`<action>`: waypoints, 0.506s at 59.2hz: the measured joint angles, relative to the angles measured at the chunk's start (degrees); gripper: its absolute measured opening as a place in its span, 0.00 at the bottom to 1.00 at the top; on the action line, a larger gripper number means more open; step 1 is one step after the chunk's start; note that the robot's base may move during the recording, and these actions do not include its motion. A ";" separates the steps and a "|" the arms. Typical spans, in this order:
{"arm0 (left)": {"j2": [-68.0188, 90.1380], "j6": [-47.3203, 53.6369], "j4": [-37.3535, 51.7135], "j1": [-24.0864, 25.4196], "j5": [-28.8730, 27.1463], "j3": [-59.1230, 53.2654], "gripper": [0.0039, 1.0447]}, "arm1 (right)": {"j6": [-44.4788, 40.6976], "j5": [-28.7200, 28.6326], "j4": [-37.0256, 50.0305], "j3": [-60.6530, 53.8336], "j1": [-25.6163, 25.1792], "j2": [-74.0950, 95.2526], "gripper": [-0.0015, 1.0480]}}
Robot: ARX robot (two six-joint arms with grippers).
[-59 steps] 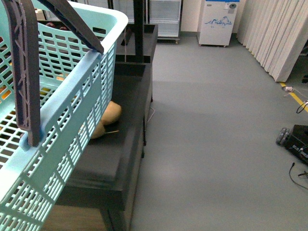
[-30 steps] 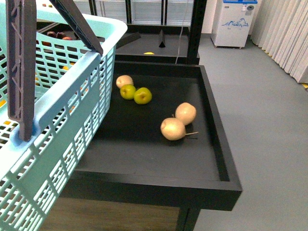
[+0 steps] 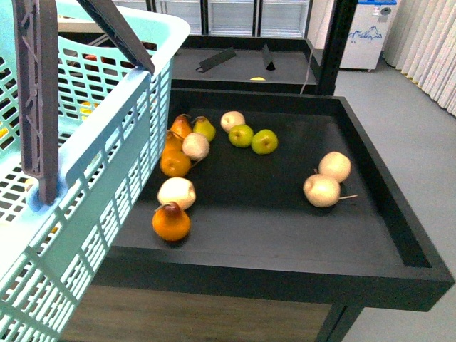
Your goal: Pick lemon and mango into basket
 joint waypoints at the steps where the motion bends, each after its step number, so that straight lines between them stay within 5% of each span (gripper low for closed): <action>1: 0.00 0.00 0.00 0.00 -0.07 0.00 0.05 | 0.00 0.02 0.02 0.00 0.00 -0.02 0.92; 30: 0.00 0.00 0.02 0.00 0.00 -0.02 0.05 | -0.02 0.04 0.02 0.00 0.00 -0.02 0.92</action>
